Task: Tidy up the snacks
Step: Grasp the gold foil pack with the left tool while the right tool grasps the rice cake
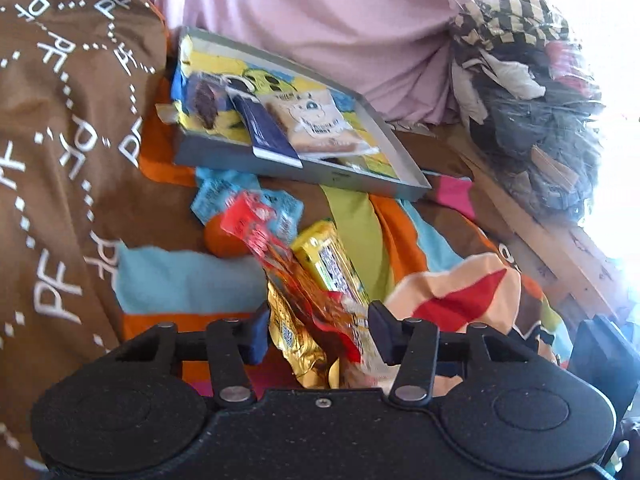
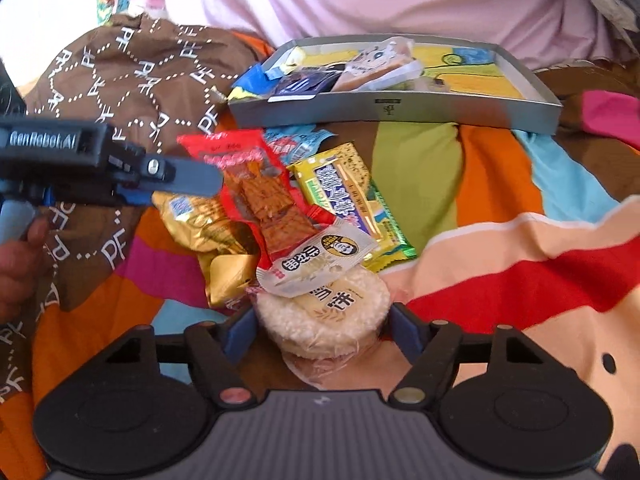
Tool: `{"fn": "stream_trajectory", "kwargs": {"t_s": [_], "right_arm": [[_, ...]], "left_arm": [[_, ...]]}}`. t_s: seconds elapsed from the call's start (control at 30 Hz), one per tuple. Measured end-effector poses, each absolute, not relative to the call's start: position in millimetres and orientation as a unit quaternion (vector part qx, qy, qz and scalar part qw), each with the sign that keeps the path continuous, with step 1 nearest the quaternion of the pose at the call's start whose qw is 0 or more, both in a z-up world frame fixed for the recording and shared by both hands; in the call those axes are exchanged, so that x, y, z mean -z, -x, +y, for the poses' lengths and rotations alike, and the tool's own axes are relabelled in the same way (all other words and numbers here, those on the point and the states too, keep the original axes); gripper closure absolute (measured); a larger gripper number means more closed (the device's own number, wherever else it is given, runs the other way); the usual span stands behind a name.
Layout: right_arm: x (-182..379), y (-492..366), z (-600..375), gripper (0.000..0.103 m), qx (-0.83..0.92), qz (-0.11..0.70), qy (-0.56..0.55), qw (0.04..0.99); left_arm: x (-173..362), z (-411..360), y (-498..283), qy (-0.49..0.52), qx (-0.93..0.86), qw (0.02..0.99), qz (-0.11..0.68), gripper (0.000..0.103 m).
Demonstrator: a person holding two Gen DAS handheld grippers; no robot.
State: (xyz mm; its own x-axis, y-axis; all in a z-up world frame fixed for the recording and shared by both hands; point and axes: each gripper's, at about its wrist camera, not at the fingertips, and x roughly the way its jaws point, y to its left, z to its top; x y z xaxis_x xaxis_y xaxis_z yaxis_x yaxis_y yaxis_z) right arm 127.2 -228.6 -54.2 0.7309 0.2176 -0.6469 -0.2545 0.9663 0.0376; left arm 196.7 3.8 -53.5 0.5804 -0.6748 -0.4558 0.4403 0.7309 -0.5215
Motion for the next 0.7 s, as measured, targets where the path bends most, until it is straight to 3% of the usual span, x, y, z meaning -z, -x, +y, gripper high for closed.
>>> {"fn": "stream_trajectory", "kwargs": {"t_s": [0.17, 0.5, 0.63, 0.7], "right_arm": [[54, -122, -232, 0.027, -0.126, 0.349, 0.020, 0.928], [63, -133, -220, 0.008, -0.123, 0.360, 0.068, 0.922], [65, -135, -217, 0.010, -0.126, 0.355, 0.083, 0.923], [64, -131, -217, 0.023, -0.131, 0.347, 0.085, 0.925]], "left_arm": [[63, -8, -190, 0.143, 0.315, 0.872, 0.346, 0.062], [86, -15, -204, 0.146, 0.299, 0.857, 0.393, 0.062], [87, -16, -204, 0.142, 0.294, 0.858, 0.396, 0.066], [85, -18, -202, 0.138, 0.290, 0.860, 0.395, 0.068]]}}
